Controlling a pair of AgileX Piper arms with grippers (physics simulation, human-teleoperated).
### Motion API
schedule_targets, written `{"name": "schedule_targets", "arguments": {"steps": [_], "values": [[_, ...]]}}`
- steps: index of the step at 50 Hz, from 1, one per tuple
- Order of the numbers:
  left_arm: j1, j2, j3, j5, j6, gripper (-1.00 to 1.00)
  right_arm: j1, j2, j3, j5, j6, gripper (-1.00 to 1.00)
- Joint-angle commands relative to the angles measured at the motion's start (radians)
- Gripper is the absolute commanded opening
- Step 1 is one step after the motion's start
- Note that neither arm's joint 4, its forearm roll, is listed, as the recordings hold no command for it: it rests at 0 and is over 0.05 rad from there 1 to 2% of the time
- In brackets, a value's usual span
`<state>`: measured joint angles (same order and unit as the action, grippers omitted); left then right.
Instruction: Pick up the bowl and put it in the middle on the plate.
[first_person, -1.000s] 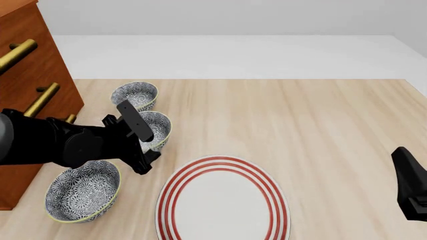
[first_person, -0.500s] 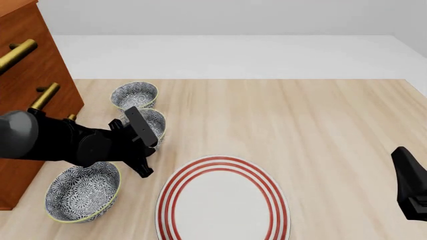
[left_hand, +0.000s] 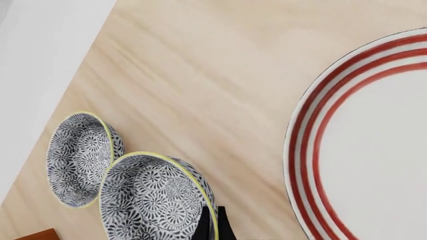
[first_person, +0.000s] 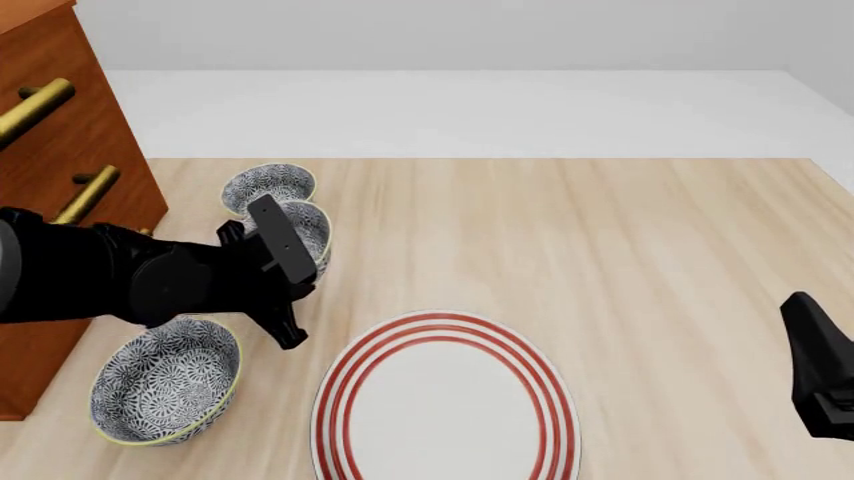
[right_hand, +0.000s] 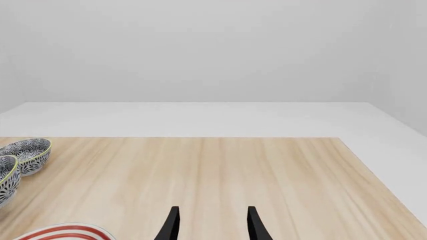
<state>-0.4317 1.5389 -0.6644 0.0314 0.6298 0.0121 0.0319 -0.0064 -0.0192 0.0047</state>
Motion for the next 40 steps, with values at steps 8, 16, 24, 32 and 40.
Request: {"name": "schedule_targets", "arguments": {"steps": [8, 16, 24, 32, 40], "values": [[-0.146, -0.190, -0.049, 0.176, -0.007, -1.00, 0.000, -0.023, -0.007, 0.030, 0.001, 1.00], [-0.210, -0.219, -0.056, 0.218, -0.009, -1.00, 0.000, -0.022, -0.005, 0.026, -0.001, 1.00], [-0.267, -0.250, -0.057, 0.246, -0.006, -1.00, 0.000, -0.018, -0.004, 0.022, 0.000, 1.00], [-0.343, -0.243, -0.064, 0.254, -0.026, -1.00, 0.000, -0.019, -0.005, 0.024, 0.000, 1.00], [-0.419, -0.253, -0.058, 0.261, -0.020, -1.00, 0.000, -0.010, -0.003, 0.012, 0.000, 1.00]]}}
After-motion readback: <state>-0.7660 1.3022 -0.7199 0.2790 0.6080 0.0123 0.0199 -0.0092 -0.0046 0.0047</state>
